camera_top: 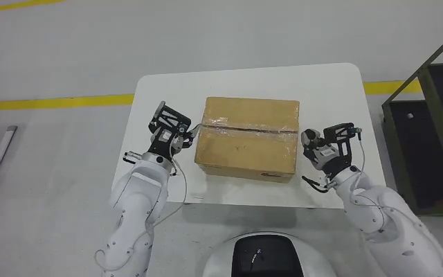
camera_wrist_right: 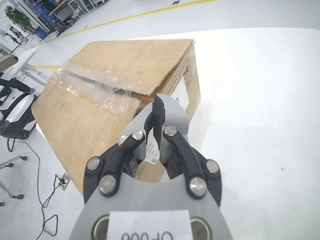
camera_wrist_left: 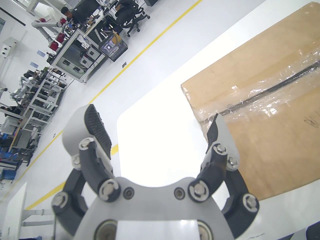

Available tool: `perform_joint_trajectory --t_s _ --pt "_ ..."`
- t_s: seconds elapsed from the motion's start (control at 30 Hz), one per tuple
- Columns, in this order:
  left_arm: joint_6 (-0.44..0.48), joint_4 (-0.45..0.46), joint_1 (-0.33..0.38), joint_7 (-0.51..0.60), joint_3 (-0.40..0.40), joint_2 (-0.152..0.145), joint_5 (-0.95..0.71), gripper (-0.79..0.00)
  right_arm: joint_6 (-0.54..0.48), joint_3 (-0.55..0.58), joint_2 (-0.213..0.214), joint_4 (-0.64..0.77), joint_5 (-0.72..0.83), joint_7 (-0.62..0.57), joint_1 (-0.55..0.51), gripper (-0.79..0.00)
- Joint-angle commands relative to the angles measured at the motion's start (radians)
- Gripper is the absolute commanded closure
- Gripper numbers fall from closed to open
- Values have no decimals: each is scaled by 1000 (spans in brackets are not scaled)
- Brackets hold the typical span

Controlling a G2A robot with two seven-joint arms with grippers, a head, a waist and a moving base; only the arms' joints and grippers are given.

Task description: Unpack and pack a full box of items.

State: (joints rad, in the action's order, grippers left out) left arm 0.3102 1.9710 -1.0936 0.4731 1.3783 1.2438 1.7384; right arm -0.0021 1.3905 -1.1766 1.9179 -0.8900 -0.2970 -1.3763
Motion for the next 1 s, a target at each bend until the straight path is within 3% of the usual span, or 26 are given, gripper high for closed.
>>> perform_joint_trajectory --t_s 0.0,0.27,0.47,0.63,0.73,0.97 --pt "-7 24 -13 -21 10 0 -17 0 -10 47 7 46 -21 -31 -19 0" --pt "-8 133 -113 12 54 -4 -93 0 -15 283 27 271 -40 -157 -190 0" --pt "-14 195 -198 43 95 -8 -110 0 6 401 25 382 -2 -149 -345 0" --pt "-21 200 -249 8 132 -12 -102 0 35 405 14 432 -74 -2 -505 0" --pt "-36 204 -264 5 149 -13 -109 0 25 375 11 432 -211 92 -564 0" --pt "-26 210 -262 9 145 -15 -97 0 29 363 9 432 -211 100 -573 0"
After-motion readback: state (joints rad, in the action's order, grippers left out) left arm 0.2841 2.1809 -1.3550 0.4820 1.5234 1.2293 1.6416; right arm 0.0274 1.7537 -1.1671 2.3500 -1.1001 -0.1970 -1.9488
